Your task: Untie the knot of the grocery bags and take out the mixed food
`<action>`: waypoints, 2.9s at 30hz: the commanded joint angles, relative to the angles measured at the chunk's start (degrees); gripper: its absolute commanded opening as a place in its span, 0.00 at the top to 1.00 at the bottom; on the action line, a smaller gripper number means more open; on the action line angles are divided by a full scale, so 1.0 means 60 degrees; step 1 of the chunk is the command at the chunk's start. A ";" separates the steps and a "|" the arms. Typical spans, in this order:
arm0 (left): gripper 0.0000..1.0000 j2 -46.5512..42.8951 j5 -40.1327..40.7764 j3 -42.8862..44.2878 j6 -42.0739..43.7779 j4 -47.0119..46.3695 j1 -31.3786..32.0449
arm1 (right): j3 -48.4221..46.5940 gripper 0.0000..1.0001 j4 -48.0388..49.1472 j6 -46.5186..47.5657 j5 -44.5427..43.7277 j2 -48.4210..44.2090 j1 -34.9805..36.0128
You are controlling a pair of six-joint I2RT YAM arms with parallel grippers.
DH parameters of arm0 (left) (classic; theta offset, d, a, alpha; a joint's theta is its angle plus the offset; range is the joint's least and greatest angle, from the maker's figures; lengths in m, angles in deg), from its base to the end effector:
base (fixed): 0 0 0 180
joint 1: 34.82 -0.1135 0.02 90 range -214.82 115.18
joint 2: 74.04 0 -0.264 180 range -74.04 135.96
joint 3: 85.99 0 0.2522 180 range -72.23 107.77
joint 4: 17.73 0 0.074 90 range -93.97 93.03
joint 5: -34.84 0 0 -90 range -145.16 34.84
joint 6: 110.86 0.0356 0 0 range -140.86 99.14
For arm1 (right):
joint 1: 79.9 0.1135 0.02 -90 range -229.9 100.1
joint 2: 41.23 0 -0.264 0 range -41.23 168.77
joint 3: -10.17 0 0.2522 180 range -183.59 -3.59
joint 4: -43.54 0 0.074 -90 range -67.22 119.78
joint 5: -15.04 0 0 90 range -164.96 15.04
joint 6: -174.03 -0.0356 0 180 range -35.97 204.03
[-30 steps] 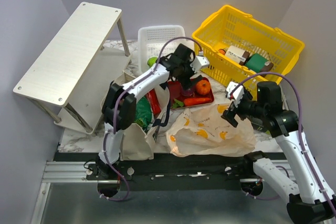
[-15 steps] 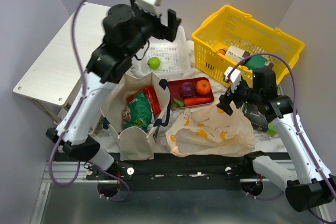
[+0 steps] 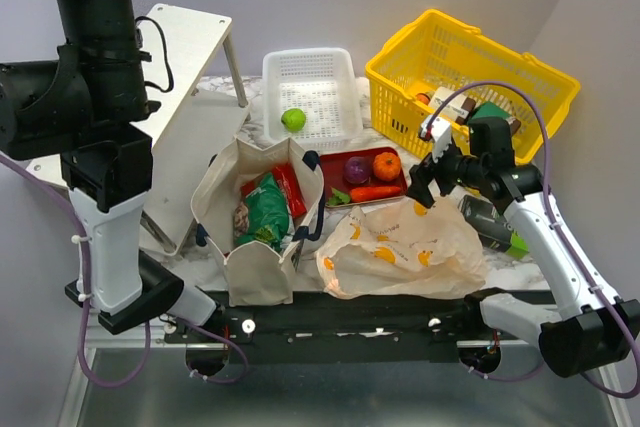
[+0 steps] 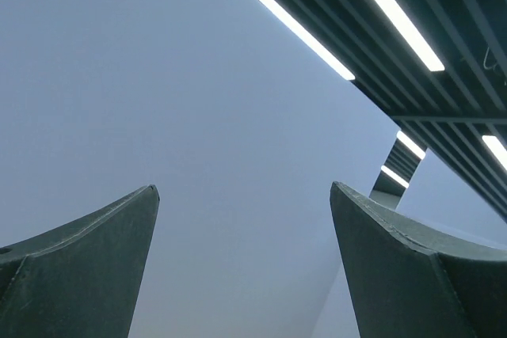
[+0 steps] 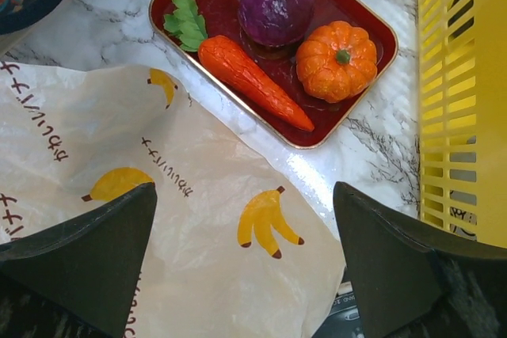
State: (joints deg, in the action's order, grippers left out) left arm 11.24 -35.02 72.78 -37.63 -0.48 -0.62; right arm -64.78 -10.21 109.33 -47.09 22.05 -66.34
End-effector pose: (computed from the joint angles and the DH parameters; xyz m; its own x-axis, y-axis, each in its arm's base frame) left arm 0.1141 -0.0627 0.7077 0.5518 -0.7025 -0.4495 0.5521 0.7116 -0.4344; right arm 0.2163 0.0693 0.3296 -0.3563 -0.4746 -0.8049 -0.7707 0.6362 -0.0340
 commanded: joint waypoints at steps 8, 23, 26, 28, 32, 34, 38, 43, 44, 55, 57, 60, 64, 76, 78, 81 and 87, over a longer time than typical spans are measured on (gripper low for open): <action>0.01 0.1430 -0.0208 0.1303 -0.3195 0.1352 -0.1173 | -0.0525 0.00 0.0556 -0.0130 -0.0003 -0.0030 0.0039; 0.01 -0.1479 -0.6077 -0.7815 -0.0872 -0.0055 -0.1495 | -0.1329 0.00 -0.3390 0.2563 0.1828 -0.0586 0.0491; 0.01 -0.1834 -0.7018 -0.9517 -0.0019 0.1070 -0.1408 | -0.1155 0.00 -0.4654 0.3822 0.1843 -0.1256 0.0887; 0.01 -0.1805 -0.7210 -0.9899 0.1137 0.2622 -0.1087 | -0.0571 0.00 -0.4921 0.4818 0.1770 -0.1917 0.1064; 0.01 -0.2315 -0.7167 -1.1084 0.2369 0.3258 -0.0647 | 0.0660 0.00 -0.5171 0.6225 0.1228 -0.3411 0.1547; 0.01 -0.2493 -0.6714 -1.1583 0.3752 0.3416 -0.0325 | 0.1331 0.00 -0.5303 0.7017 0.1184 -0.3910 0.1607; 0.01 -0.2362 -0.5466 -1.1512 0.5109 0.4414 0.0365 | 0.2301 0.00 -0.4589 0.7297 0.1023 -0.4234 0.1724; 0.01 -0.2362 -0.8216 -1.1294 0.6032 0.4662 0.0453 | 0.3779 0.02 -0.2014 0.7518 0.0132 -0.4570 0.2002; 0.01 -0.2275 -0.8525 -1.1191 0.6338 0.4750 0.0555 | 0.4043 0.06 -0.0238 0.7212 -0.0582 -0.4557 0.2017; 0.01 -0.0619 -0.9143 -1.0355 0.6885 0.4825 0.1742 | 0.1337 0.58 0.2416 0.1117 -0.1145 -0.1526 0.1885; 0.01 -0.0444 -0.9172 -1.0355 0.6722 0.4664 0.1859 | 0.1394 0.58 0.2358 0.1071 -0.1219 -0.1466 0.1870; 0.01 -0.0282 -0.8751 -1.0545 0.6736 0.4620 0.2092 | 0.1453 0.57 0.2256 0.0912 -0.1292 -0.1510 0.1885; 0.03 -0.0413 -0.8281 -1.0822 0.6634 0.4502 0.2211 | 0.1585 0.53 0.2270 0.0793 -0.1365 -0.1641 0.1885; 1.00 -0.0487 -0.7634 -1.1718 0.6446 0.4268 0.2284 | -0.0203 0.35 -0.1317 0.2988 0.1957 -0.2886 0.2016; 1.00 -0.0327 -0.7590 -1.1586 0.6108 0.3977 0.2270 | 0.0060 0.45 -0.1655 0.3398 0.2224 -0.2872 0.2600; 1.00 -0.0107 -0.7619 -1.1089 0.5201 0.3654 0.2124 | 0.0412 0.57 -0.2007 0.3926 0.1728 -0.2405 0.3641; 1.00 0.0157 -0.8307 -1.0282 0.3590 0.3228 0.1626 | 0.1976 0.64 0.0479 0.3505 -0.0069 -0.1657 0.4009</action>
State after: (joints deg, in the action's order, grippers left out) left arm 11.39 -81.88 7.75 -7.53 22.84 11.25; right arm -58.97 -15.13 130.16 -39.63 9.88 -43.39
